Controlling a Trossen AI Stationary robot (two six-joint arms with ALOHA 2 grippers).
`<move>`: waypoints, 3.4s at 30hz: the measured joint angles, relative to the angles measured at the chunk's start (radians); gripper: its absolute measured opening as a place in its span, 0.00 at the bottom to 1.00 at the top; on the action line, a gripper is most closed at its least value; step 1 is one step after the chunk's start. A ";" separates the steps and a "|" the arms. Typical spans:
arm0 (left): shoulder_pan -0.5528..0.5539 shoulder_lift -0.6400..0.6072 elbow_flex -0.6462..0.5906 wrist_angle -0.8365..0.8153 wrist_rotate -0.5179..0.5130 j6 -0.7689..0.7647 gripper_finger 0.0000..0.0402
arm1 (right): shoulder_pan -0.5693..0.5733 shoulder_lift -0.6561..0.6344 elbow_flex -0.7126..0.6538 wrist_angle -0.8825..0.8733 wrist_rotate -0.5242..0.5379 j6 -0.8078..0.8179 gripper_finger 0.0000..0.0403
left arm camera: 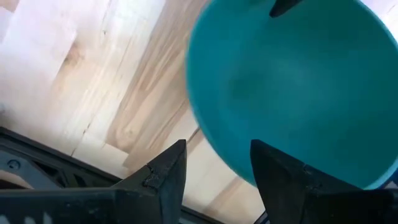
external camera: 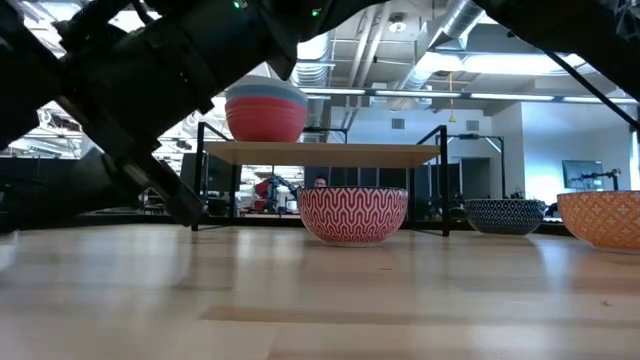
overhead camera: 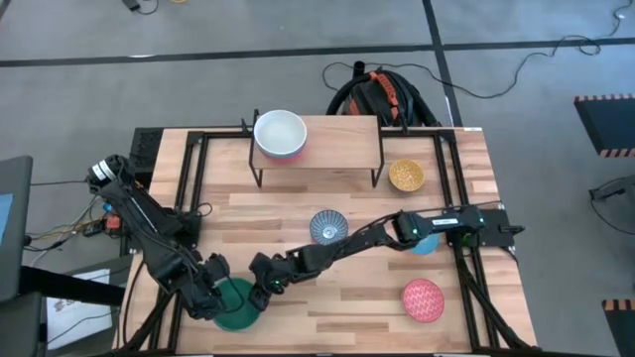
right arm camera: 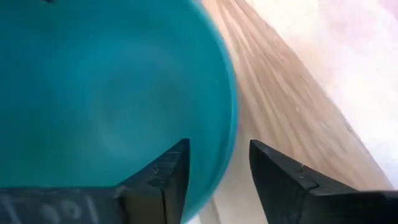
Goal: Place and stack bowls onto a shelf
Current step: Stack the green bowl on the top of the white bowl on the shelf
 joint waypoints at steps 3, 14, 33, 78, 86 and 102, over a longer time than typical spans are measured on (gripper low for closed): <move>0.000 0.000 0.000 0.000 -0.015 0.000 0.40 | -0.001 0.000 0.000 -0.002 -0.013 -0.001 0.41; 0.000 0.000 0.000 -0.007 -0.020 0.002 0.40 | 0.000 0.000 0.000 0.000 -0.027 0.000 0.21; 0.000 -0.001 0.090 -0.144 -0.086 -0.013 0.40 | -0.003 -0.002 0.000 -0.016 0.031 -0.005 0.08; 0.254 -0.001 0.540 -0.343 -0.874 0.384 0.40 | -0.010 -0.479 -0.001 -0.834 0.805 -0.395 0.08; 0.374 0.000 0.541 -0.189 -0.869 0.774 0.47 | -0.015 -0.521 -0.001 -0.863 0.864 -0.395 0.08; 0.556 0.021 0.541 -0.185 -0.676 0.949 0.37 | -0.016 -0.581 0.020 -0.879 0.931 -0.508 0.08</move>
